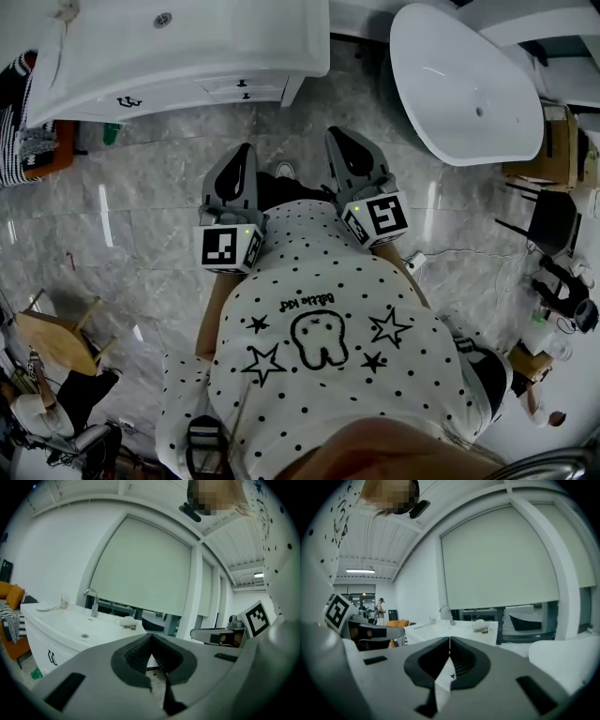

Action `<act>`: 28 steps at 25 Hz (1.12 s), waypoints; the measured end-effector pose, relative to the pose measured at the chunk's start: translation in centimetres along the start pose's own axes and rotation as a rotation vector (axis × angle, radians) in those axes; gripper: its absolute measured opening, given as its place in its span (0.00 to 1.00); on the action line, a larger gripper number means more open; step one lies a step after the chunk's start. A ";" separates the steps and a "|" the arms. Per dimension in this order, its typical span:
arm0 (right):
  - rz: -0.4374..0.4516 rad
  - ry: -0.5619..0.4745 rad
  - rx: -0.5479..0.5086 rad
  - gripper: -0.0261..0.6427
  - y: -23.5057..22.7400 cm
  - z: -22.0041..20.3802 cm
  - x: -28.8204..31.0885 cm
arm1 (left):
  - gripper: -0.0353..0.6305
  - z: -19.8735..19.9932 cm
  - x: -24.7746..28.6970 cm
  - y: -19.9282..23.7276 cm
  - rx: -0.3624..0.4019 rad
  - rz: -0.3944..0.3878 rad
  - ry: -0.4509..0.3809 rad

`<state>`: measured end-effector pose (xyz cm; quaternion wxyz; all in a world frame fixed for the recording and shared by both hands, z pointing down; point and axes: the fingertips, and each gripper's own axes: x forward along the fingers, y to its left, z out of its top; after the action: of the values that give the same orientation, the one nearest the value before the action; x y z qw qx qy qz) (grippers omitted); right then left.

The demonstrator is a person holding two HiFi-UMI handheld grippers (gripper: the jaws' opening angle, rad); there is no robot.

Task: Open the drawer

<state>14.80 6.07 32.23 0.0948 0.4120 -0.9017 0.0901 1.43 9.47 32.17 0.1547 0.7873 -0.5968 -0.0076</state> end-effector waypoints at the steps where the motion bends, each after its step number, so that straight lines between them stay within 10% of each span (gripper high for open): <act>1: 0.003 0.004 -0.001 0.06 0.0 0.0 0.2 | 0.06 0.1 0.1 0.1 -0.007 0.003 0.001; 28: -0.154 0.067 0.049 0.06 -1.9 2.1 12.3 | 0.06 4.8 10.9 9.7 -0.025 -0.145 0.064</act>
<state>8.13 -4.64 33.39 0.1215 0.4789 -0.8613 0.1183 -5.52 -4.23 31.94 0.1825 0.8265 -0.5326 -0.0010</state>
